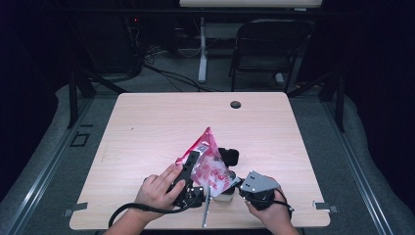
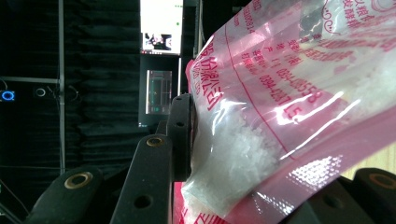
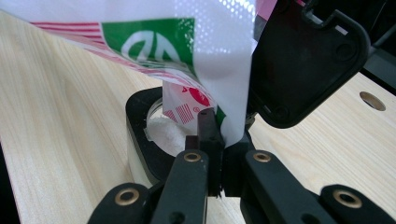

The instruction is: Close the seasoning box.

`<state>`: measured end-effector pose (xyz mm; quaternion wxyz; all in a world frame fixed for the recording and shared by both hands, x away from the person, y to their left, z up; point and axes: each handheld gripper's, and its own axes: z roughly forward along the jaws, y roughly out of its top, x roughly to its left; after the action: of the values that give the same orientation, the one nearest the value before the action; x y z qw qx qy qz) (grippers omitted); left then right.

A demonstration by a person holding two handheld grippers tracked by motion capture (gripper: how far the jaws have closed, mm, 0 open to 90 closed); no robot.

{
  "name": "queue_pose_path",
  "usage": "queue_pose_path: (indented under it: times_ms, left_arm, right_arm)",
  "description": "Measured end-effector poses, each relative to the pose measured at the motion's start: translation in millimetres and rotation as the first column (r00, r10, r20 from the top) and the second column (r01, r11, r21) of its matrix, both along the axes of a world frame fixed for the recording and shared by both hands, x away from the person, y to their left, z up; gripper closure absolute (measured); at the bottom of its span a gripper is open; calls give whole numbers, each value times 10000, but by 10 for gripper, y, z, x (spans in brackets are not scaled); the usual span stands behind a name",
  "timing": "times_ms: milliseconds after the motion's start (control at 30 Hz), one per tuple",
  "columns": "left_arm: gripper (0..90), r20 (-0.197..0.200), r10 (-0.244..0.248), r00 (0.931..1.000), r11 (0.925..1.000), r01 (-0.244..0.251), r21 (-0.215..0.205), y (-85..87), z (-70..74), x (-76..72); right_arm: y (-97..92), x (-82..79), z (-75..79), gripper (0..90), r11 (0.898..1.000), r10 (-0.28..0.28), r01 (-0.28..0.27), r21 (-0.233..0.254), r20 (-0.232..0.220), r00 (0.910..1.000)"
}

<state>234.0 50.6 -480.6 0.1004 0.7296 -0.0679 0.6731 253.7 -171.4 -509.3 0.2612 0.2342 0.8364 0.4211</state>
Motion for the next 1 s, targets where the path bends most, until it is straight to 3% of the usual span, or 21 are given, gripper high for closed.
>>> queue_pose_path:
  times_ms: [1000]
  left_arm:
    - [722, -37, 22, 10000, 10000, -22, 56, 11, -12, 3]
  right_arm:
    - [-11, -2, 8, 894, 10000, -80, 80, 10, 28, 10000]
